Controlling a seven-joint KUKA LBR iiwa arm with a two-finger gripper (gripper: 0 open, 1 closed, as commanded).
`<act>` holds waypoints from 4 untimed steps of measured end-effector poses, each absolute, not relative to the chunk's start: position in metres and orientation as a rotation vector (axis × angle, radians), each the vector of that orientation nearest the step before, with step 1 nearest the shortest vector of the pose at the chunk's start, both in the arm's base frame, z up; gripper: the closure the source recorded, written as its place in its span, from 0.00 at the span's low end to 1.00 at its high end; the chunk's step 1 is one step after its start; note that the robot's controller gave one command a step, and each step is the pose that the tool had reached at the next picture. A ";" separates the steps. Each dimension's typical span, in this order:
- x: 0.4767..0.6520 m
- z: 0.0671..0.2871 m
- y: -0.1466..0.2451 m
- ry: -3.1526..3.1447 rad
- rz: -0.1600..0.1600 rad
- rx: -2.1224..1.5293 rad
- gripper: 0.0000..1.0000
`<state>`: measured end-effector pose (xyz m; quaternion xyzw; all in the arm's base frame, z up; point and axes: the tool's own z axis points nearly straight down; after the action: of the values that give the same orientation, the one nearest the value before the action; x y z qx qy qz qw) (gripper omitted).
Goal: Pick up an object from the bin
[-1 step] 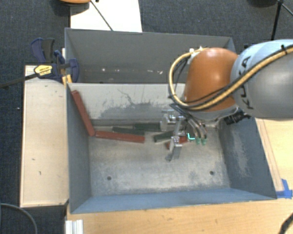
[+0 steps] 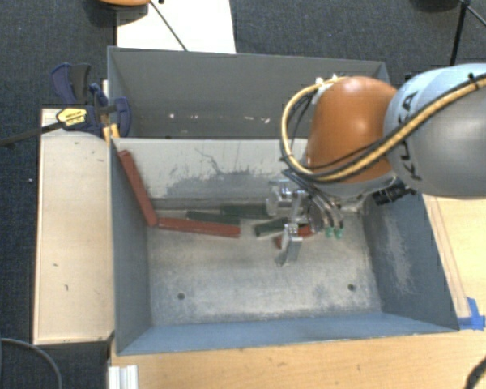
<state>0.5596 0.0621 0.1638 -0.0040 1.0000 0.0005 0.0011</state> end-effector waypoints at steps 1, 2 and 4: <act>0.574 0.107 0.037 3.133 0.003 0.103 0.00; 0.573 0.072 0.029 3.128 0.003 0.216 1.00; 0.572 0.071 0.029 3.131 0.002 0.220 0.00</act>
Offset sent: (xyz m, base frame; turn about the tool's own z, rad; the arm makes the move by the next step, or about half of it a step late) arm 0.0115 -0.0331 -0.0938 0.1459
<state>0.5718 0.0293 0.0708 0.0700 0.9975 0.0007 0.0013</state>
